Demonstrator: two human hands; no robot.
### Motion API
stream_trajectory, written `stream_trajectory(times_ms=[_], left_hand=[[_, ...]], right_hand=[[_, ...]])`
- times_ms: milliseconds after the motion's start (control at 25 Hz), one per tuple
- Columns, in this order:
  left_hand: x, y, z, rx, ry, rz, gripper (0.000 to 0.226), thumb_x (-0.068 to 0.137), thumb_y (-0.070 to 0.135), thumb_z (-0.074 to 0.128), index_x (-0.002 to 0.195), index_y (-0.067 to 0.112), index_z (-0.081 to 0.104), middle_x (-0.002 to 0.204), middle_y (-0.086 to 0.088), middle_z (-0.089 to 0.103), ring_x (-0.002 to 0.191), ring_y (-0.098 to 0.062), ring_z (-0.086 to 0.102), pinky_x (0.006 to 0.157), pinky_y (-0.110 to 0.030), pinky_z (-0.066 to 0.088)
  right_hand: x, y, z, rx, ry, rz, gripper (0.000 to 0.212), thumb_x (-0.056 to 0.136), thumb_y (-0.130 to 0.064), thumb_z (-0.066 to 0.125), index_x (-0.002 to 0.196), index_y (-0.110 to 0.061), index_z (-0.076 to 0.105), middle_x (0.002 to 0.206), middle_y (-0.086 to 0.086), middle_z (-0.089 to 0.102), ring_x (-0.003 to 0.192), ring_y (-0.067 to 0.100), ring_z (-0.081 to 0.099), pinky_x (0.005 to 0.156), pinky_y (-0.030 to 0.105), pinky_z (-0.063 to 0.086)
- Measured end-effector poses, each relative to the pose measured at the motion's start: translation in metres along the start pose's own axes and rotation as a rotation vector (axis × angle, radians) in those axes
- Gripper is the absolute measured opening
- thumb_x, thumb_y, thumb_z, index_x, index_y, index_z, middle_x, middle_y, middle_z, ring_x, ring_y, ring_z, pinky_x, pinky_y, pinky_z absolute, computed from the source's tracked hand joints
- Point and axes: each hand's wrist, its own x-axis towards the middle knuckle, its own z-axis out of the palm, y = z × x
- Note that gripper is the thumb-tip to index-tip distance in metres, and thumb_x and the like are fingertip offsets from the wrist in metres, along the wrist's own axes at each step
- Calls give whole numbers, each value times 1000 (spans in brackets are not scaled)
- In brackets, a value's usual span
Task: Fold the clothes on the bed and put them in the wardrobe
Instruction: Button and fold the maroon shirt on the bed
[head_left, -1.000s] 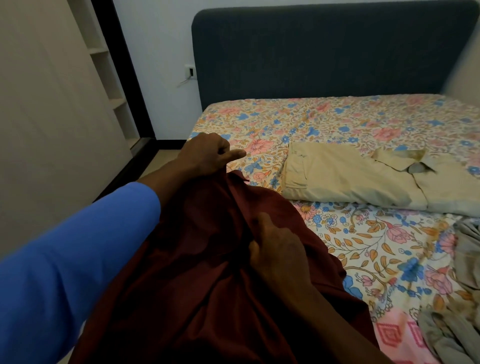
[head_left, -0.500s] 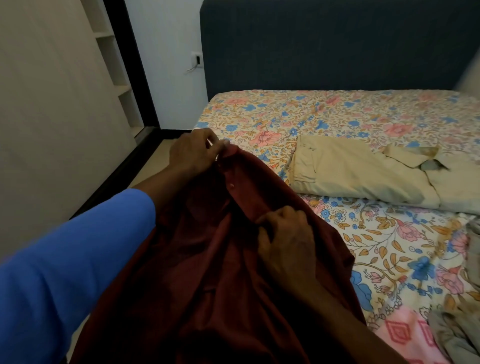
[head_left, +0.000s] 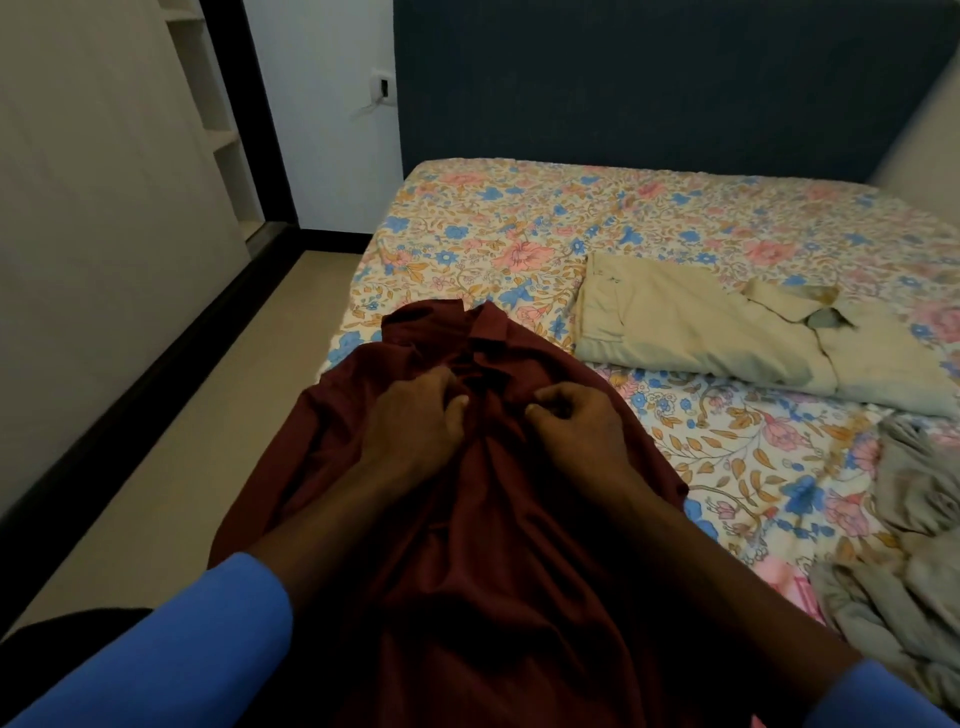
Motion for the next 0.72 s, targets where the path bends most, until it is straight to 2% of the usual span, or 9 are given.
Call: stream_trajectory(times_ms=[120,200,280,400,480,520,600,680,720], left_hand=[[-9,7,-11,-87,94,27,10,94,32,71,96,26,64,83,12,68,72,-4,65,65,-26,55],[-12,10,-19,-234,23,-11,10,91,38,75,91,28,72,81,14,72,72,-1,67,66,-25,57],[-15,11,-20,-475,-76,-130,19,94,41,72,85,26,79,79,9,76,72,-8,72,68,-33,61],[-21,16,-21,-847,-247,-360,6,93,16,76,92,18,81,92,-1,79,86,-14,76,74,-27,60],[-26,19,-23,-945,-361,-413,17,87,4,79,101,13,80,99,-6,79,95,-20,76,83,-29,61],[-30,20,-22,-882,-350,-374,20,85,4,80,103,13,79,98,-5,79,94,-19,77,83,-29,62],[-39,23,-20,-531,-184,-148,19,86,10,81,102,19,79,93,6,78,85,-8,75,76,-20,60],[-47,27,-17,-227,-27,111,13,89,16,77,99,24,78,90,11,75,77,-2,69,71,-19,57],[-50,30,-16,-180,0,189,11,91,18,73,99,24,78,90,11,75,76,-2,67,71,-22,57]], right_hand=[[-4,-14,-8,343,-67,161,6,94,-17,75,98,-15,78,93,2,78,89,18,76,83,37,63],[-11,-26,-7,495,-113,267,7,96,-11,71,94,-7,76,80,8,76,69,16,74,64,30,62],[-18,-32,-1,582,-156,371,13,98,-5,66,88,-2,72,73,10,73,61,16,69,57,26,60],[-30,-34,6,713,-190,478,8,96,3,63,99,7,70,79,16,73,69,22,70,63,27,61],[-37,-31,7,759,-220,488,19,97,-2,65,112,9,68,88,20,73,73,24,73,64,28,63],[-40,-30,7,771,-237,490,22,98,-9,66,112,8,69,90,20,74,75,25,72,65,29,63],[-43,-29,5,761,-248,499,26,97,-19,70,108,4,73,90,18,75,77,26,72,69,32,62],[-44,-29,6,731,-240,510,22,96,-18,72,103,2,74,88,16,76,76,25,72,72,33,61],[-44,-28,5,735,-235,520,18,97,-15,70,101,2,73,88,15,76,75,24,72,72,34,60]])
